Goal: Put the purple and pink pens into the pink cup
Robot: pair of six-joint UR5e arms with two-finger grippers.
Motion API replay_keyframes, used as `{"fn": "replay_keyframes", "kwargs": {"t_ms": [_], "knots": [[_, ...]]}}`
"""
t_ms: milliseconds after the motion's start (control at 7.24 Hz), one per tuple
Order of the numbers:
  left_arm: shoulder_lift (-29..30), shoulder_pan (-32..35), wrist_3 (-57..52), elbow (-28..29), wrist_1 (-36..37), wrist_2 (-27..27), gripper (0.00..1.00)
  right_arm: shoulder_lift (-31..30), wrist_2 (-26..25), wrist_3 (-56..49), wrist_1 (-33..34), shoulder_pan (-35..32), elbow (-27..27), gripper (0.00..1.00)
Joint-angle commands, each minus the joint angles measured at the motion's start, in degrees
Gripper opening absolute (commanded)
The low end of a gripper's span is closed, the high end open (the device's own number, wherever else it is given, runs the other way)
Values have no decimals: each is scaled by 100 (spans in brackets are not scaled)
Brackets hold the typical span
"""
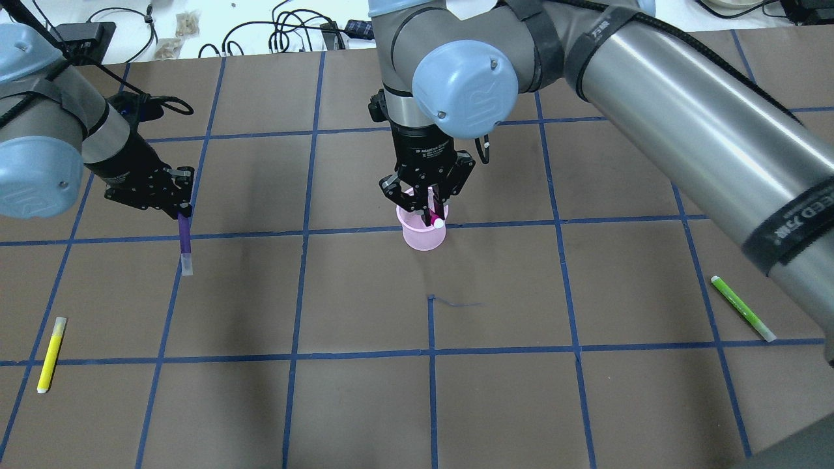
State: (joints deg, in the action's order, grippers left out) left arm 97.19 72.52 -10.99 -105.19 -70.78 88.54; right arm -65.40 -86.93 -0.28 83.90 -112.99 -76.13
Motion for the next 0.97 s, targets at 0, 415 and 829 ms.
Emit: {"fn": "replay_keyframes", "kwargs": {"t_ms": [0, 415, 829], "knots": [[2, 25, 52, -2, 3, -65, 0, 229, -105, -60, 91, -22, 20, 0], [2, 25, 61, 7, -6, -259, 0, 265, -280, -95, 232, 65, 37, 100], [-24, 60, 61, 7, -15, -320, 0, -50, -413, -330, -590, 696, 614, 100]]}}
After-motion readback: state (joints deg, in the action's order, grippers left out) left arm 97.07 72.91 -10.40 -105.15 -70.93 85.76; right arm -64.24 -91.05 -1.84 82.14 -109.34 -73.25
